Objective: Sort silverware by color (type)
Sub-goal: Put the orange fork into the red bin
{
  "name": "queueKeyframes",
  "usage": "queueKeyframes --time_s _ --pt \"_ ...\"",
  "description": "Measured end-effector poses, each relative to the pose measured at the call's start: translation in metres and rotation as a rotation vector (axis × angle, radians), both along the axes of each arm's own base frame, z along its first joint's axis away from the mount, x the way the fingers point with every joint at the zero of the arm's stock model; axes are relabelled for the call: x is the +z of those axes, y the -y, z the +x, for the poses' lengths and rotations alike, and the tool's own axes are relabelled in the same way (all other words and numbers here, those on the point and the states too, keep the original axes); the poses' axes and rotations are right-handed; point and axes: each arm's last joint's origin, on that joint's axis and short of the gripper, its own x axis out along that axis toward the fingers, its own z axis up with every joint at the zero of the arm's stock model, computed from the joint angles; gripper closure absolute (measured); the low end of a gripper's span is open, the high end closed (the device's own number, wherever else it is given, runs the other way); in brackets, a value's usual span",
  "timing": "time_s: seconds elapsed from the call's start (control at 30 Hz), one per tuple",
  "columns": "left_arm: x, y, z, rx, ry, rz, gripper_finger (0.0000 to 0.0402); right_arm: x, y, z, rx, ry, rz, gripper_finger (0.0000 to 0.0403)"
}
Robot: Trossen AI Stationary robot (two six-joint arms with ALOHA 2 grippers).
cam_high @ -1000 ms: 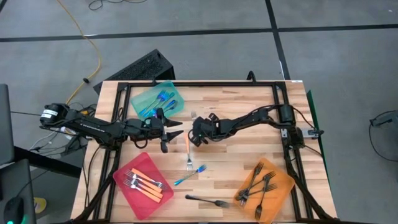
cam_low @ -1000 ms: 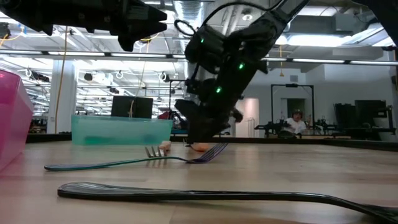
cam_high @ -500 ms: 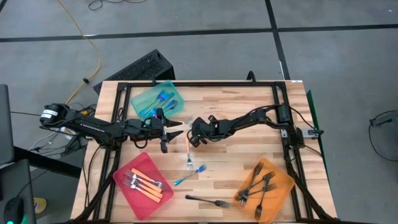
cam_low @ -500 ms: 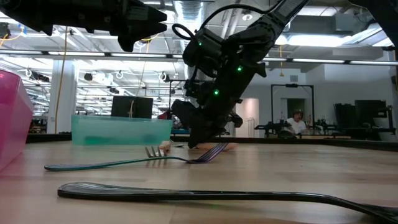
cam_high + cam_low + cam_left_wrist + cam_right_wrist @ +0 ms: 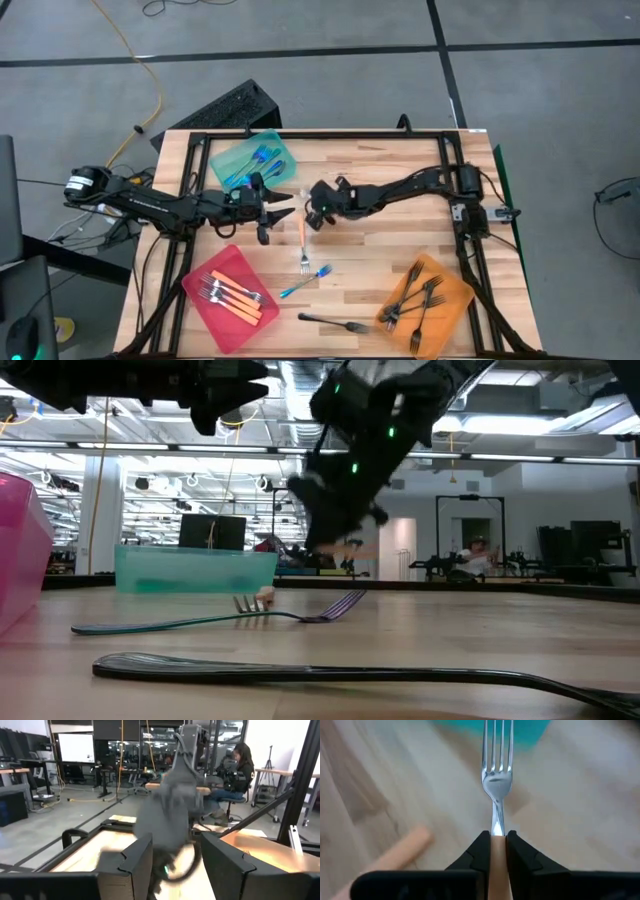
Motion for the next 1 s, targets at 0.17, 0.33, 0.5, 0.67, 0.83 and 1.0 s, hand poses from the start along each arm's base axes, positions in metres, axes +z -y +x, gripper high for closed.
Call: queueKeyframes --time_s 0.17,0.33,0.5,0.67,0.83,1.0 --pt "0.003 0.000 -0.001 -0.005 0.026 -0.004 0.0248 0.045 0.014 -0.009 -0.001 0.089 -0.091 0.0341" --pt "0.004 0.000 -0.001 -0.005 0.036 -0.011 0.0248 0.095 0.026 -0.019 -0.003 0.252 -0.187 0.0341" --pt "0.004 0.000 -0.001 -0.005 0.044 -0.019 0.0248 0.135 0.018 -0.024 0.068 0.412 -0.312 0.0341" --pt "0.006 0.000 -0.001 -0.003 0.057 -0.016 0.0248 0.156 -0.007 -0.022 0.209 0.535 -0.405 0.0341" --pt "0.006 0.000 -0.001 -0.005 0.059 -0.015 0.0248 0.162 -0.032 -0.020 0.328 0.609 -0.443 0.0341" --pt "0.007 0.002 -0.001 -0.068 0.071 -0.008 0.0248 0.159 -0.049 -0.026 0.454 0.853 -0.458 0.0341"
